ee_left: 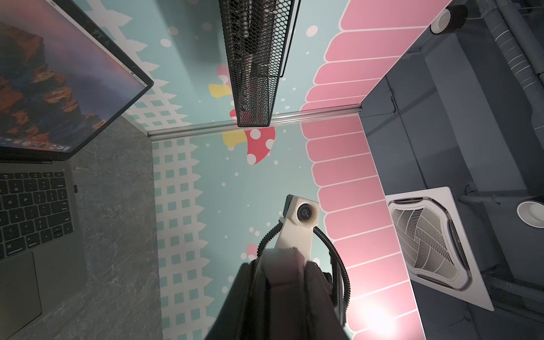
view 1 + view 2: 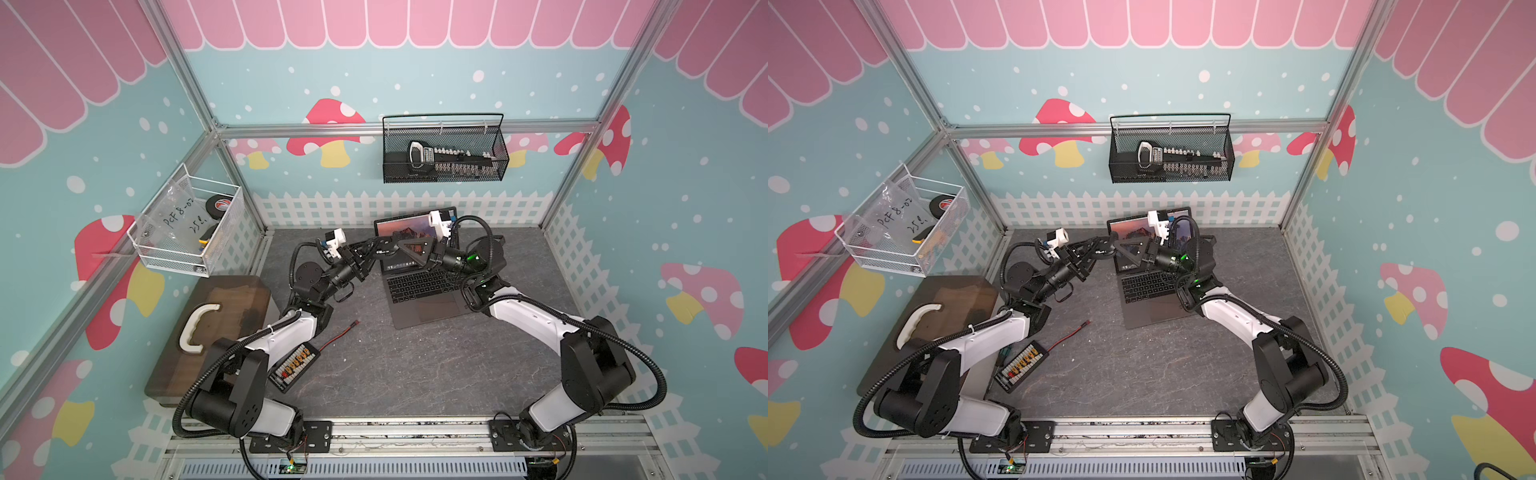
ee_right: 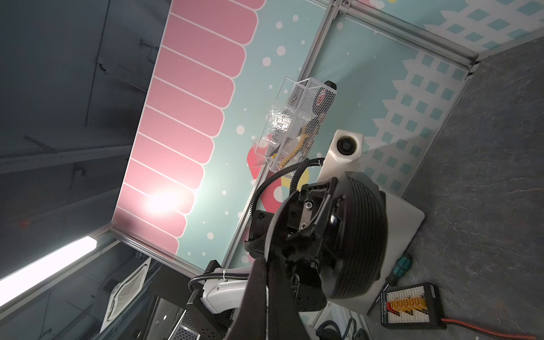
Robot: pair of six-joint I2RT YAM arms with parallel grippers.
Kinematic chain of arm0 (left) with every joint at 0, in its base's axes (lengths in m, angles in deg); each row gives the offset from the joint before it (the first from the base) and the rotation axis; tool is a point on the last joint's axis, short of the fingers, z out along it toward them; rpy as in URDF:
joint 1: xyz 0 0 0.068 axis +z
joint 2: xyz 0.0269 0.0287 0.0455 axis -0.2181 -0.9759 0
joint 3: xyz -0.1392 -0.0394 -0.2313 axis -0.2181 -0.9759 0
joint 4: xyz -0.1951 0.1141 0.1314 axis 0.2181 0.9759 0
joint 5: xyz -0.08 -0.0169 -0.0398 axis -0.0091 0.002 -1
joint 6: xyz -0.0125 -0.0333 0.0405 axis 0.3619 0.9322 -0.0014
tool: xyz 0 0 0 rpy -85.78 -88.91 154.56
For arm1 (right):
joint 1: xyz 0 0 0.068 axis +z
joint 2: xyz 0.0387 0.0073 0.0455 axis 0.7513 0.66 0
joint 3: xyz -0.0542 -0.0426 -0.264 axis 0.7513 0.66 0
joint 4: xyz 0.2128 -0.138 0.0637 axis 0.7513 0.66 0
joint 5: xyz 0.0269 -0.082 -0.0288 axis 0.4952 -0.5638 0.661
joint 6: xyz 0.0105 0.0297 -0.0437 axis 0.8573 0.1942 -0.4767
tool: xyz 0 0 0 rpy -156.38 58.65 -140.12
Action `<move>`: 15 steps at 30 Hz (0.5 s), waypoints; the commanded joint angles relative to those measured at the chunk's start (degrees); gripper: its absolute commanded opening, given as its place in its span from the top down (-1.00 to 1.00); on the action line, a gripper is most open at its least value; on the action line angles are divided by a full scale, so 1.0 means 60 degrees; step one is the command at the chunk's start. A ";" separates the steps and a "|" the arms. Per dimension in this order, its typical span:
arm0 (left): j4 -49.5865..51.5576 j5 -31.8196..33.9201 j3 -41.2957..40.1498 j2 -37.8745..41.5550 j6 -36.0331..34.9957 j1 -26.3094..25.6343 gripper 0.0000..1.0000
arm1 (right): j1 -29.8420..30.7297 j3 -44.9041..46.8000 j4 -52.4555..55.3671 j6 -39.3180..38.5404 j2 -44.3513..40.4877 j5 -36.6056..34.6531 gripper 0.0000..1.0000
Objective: Insert the wireless mouse receiver into the laptop
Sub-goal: Close the lid on the mouse.
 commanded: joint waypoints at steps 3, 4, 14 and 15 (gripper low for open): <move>-0.0276 0.0105 -0.0081 0.0229 0.0161 0.0076 1.00 | 0.0050 0.0133 -0.0625 0.0270 0.0166 0.0068 1.00; -0.0290 0.0105 -0.0081 0.0243 0.0164 0.0081 1.00 | 0.0048 0.0132 -0.0617 0.0288 0.0172 0.0053 1.00; -0.0364 0.0105 -0.0081 0.0271 0.0191 0.0074 1.00 | 0.0046 0.0208 -0.0742 0.0433 0.0357 -0.0034 1.00; -0.0364 0.0105 -0.0081 0.0284 0.0191 0.0074 1.00 | 0.0062 0.0208 -0.0766 0.0442 0.0385 -0.0025 1.00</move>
